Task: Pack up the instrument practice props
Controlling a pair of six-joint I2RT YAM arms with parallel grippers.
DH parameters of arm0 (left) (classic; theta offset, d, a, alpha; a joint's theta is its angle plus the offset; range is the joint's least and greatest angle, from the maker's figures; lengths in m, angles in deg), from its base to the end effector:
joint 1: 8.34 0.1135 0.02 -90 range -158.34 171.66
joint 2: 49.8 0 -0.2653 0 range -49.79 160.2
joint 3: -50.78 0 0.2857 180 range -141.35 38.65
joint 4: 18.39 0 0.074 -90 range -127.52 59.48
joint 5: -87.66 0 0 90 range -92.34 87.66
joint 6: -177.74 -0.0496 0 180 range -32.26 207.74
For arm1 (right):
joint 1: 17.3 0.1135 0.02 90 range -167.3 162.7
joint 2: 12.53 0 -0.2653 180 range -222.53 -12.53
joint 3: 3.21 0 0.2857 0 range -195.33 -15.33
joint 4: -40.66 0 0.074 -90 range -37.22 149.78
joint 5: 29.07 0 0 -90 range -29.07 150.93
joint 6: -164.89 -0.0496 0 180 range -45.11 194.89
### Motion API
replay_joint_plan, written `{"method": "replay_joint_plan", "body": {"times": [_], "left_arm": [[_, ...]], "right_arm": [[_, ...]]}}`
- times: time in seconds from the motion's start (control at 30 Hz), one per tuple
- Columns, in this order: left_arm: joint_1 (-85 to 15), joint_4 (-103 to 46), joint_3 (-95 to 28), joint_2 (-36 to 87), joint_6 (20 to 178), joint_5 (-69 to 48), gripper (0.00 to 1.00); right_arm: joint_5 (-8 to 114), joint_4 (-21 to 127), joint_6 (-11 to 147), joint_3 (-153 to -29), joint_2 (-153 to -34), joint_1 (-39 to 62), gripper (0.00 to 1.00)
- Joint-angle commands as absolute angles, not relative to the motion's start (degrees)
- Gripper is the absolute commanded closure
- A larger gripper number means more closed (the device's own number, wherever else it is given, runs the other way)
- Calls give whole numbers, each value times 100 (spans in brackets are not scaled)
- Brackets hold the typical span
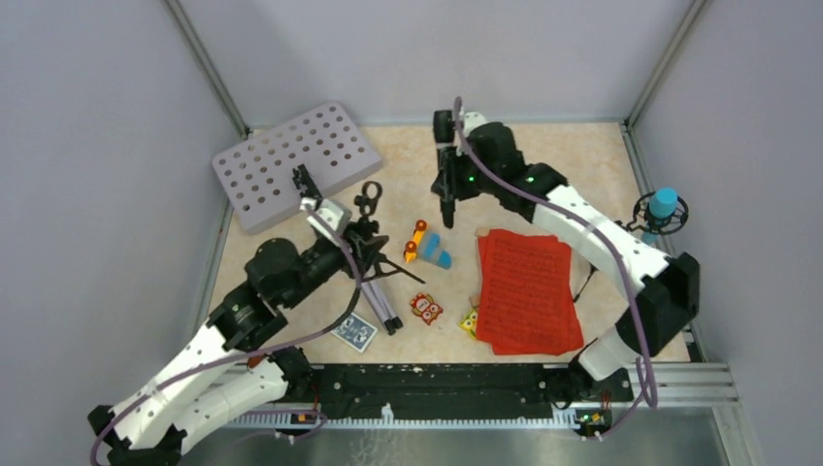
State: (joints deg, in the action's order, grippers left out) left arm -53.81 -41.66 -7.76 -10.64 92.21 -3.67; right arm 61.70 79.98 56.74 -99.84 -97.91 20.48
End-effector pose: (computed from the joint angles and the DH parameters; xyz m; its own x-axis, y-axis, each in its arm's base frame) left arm 0.1444 -0.1484 0.3675 -0.1042 -0.0051 -0.9945 0.7230 0.6863 -0.0793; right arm 0.3070 0.2371 0.3755 -0.5413 -0.0255 -0.8404 -0.4573 0.8477 0.2689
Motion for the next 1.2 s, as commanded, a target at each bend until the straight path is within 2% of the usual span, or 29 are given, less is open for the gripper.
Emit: {"method": "replay_joint_plan", "body": {"times": [0.0,0.13,0.3,0.53,0.93,1.0,1.17], "left_arm": [[-5377,-4538,-1320,-1785,9217,1190,100],[-5373,-4996,-1695,-2053,9195,1898,100],[-5377,-5142,-1805,-2260,9180,2432,100],[-5376,-5262,-1766,-2290,9164,2512,100],[-5376,-5376,-1672,-2310,9290,2420,100],[-5370,-5396,-1659,-2319,9316,2435,100],[-5371,-5413,-1624,-2326,9357,2462,100]], "right_arm": [[4722,8025,5282,-10542,-10537,2513,100],[4554,8275,5386,-11146,-11613,3058,100],[4802,8111,5171,-11345,-12577,3343,100],[4811,8100,5061,-11569,-13486,3495,99],[5679,7934,4766,-11252,-13639,3578,62],[5675,7890,4763,-11228,-13607,3579,58],[5677,7880,4768,-11253,-13592,3579,56]]}}
